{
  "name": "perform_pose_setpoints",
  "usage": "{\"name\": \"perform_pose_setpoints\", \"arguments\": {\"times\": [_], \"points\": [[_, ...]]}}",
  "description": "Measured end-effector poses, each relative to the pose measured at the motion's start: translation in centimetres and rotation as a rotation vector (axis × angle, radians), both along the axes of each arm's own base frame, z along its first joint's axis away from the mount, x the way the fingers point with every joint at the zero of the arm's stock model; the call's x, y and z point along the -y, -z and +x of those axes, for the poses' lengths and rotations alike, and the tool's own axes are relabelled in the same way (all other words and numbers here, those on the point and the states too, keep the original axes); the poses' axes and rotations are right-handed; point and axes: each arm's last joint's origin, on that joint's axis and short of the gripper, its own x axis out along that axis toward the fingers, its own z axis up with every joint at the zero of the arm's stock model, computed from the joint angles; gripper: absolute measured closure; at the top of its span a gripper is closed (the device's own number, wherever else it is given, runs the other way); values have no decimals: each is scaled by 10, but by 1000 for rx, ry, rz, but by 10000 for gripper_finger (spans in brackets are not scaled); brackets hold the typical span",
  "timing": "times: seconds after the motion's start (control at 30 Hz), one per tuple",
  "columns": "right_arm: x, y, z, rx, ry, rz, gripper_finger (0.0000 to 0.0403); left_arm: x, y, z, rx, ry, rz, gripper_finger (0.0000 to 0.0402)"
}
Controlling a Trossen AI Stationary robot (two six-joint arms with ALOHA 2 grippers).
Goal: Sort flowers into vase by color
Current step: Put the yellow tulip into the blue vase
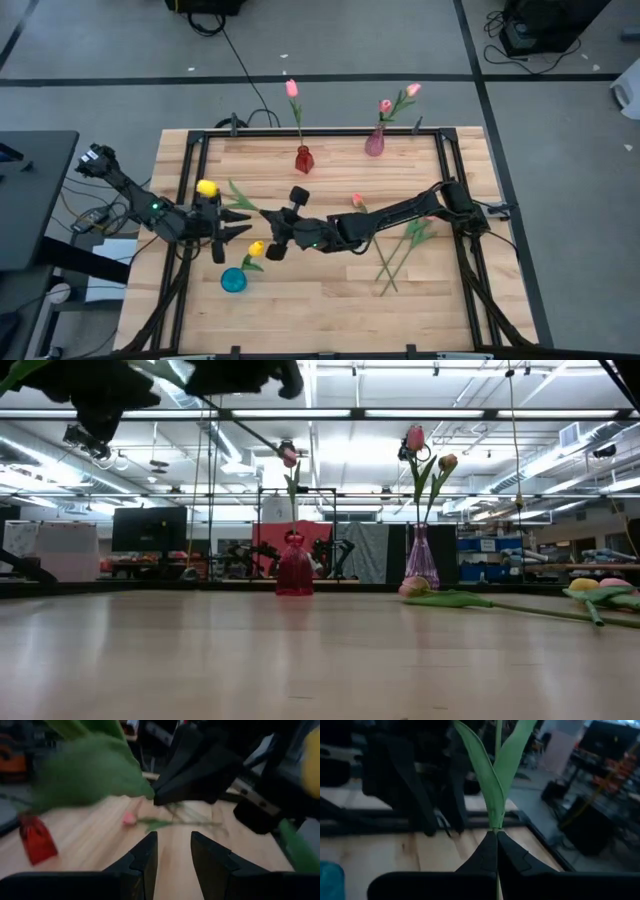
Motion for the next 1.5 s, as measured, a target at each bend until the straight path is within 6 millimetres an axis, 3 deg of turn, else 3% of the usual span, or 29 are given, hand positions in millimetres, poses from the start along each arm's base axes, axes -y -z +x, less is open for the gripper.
{"name": "perform_pose_setpoints", "arguments": {"times": [0.27, 0.63, 0.83, 1.1, 1.27, 1.5], "points": [[-3, -6, 2, 34, -60, -31, 396, 1, -11, 1, 83, 9, 13, 271], [-9, -16, 3, 135, -130, -30, 396, 4, -8, 5, 58, 15, 87, 188], [-7, -21, 5, 198, -255, 21, 396, 7, -13, 13, 100, -2, 151, 189], [-6, -22, 6, 215, -277, 26, 396, 8, -19, 15, 147, 44, 190, 191], [-6, -23, 6, 221, -278, 27, 395, 8, -19, 15, 149, 61, 191, 217], [-6, -24, 6, 230, -286, 31, 395, 8, -19, 15, 145, 67, 222, 316]]}}
